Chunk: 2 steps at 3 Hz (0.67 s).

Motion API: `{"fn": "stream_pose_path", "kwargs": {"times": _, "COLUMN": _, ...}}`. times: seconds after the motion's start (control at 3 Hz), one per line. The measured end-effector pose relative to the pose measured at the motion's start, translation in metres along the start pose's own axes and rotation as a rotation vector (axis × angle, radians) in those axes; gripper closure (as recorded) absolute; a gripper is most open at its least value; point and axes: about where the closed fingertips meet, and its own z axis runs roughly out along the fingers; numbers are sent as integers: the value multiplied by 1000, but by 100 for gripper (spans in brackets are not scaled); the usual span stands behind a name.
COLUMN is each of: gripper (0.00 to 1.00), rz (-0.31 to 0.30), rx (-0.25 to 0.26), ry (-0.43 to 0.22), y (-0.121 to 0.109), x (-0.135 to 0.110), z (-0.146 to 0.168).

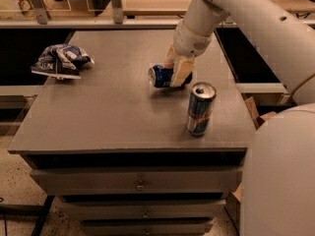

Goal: Place pepsi can upright

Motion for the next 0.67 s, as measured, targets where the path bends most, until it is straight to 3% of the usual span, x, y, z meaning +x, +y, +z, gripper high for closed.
{"fn": "stream_pose_path", "kwargs": {"times": 0.33, "gripper": 100, "rz": 70, "rx": -18, "ry": -182, "y": -1, "x": -1, "z": -23}}
{"fn": "stream_pose_path", "kwargs": {"times": 0.67, "gripper": 100, "rz": 122, "rx": 83, "ry": -380, "y": -14, "x": -13, "z": -77}}
